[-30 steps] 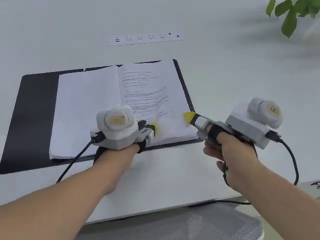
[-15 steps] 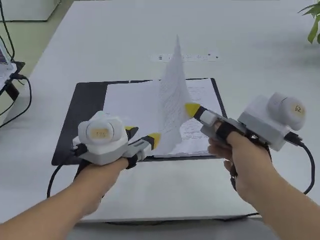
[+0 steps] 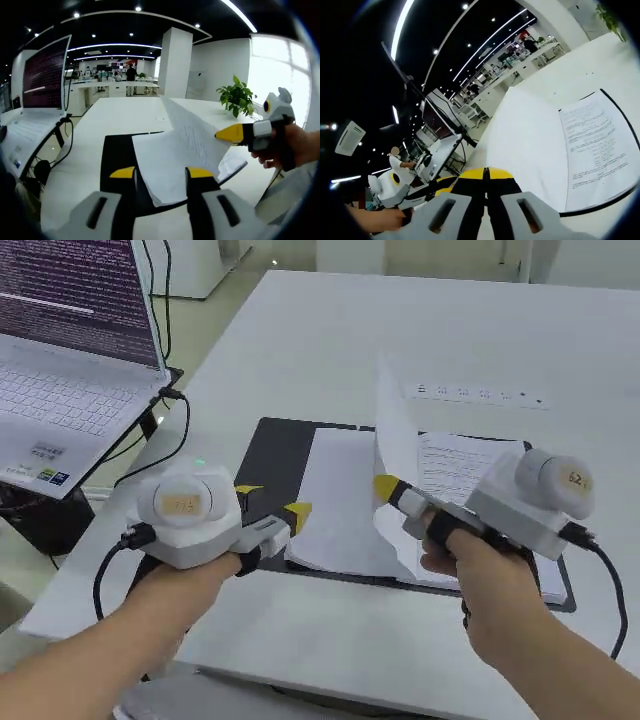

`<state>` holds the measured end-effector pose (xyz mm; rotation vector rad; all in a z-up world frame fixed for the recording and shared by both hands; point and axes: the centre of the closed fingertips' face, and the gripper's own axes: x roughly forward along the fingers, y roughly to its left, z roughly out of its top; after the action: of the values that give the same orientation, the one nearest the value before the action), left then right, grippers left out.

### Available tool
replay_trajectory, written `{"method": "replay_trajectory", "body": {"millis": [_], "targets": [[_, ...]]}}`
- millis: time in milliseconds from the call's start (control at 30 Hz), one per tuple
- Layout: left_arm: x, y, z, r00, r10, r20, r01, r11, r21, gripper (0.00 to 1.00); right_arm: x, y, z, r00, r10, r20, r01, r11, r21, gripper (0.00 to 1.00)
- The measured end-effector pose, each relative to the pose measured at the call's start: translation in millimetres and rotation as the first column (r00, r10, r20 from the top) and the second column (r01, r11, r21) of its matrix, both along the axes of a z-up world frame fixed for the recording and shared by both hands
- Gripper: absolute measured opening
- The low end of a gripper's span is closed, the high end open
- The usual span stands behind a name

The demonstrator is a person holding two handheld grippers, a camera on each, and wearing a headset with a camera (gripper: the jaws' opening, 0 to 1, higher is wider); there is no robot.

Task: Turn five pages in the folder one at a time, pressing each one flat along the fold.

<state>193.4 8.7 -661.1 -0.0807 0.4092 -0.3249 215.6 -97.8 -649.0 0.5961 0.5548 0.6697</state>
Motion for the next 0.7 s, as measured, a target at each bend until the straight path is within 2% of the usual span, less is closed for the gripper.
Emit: {"method": "replay_trajectory", "body": {"millis": [33,67,167,200,233,333,400,467,500,700], "targets": [[-0.6,4.9,-0.4,1.0,0.007,0.0,-0.007,1.0,0.002,0.38,0.4,5.2,-3.1,1.0,0.006,-0.004,-0.006,1.0,-0.005,0.0],[-2.0,11.4,-1.0,1.0,0.016,-0.001,-0.016,1.0,0.004,0.38,-0.3,11.6,-11.0,1.0,0.023,-0.007,-0.024,0.999,-0.045,0.0],[-8.0,18.9,-2.1,0.999,0.033,-0.008,-0.033,0.999,0.015,0.37,0.3,25.0,-25.1,0.999,0.042,-0.027,-0.044,0.996,-0.082,0.0],[-9.9,21.6,-3.5,0.999,0.037,-0.011,-0.036,0.999,0.015,0.37,-0.4,28.6,-36.1,0.998,0.056,-0.04,-0.061,0.989,-0.133,0.0],[-11.4,22.8,-4.5,0.999,0.04,-0.014,-0.04,0.999,0.018,0.37,0.0,32.6,-42.3,0.997,0.066,-0.043,-0.072,0.985,-0.156,0.0],[-14.9,25.4,-12.2,0.999,0.04,-0.035,-0.039,0.999,0.024,0.37,-0.1,43.7,-59.8,0.995,0.073,-0.075,-0.086,0.976,-0.2,0.0],[-16.1,26.0,-16.1,0.998,0.04,-0.043,-0.039,0.999,0.03,0.37,0.5,48.3,-76.3,0.991,0.076,-0.106,-0.101,0.964,-0.247,0.0],[-18.6,24.9,-20.1,0.998,0.038,-0.057,-0.037,0.999,0.03,0.37,2.2,55.7,-86.6,0.99,0.092,-0.103,-0.118,0.952,-0.283,0.0],[-17.2,25.7,-23.9,0.997,0.038,-0.061,-0.036,0.999,0.032,0.37,1.9,59.2,-94.2,0.988,0.1,-0.116,-0.132,0.943,-0.305,0.0],[-14.1,26.8,-37.6,0.996,0.035,-0.086,-0.032,0.999,0.034,0.37,0.8,72.7,-118.7,0.981,0.119,-0.152,-0.165,0.926,-0.34,0.0]]}}
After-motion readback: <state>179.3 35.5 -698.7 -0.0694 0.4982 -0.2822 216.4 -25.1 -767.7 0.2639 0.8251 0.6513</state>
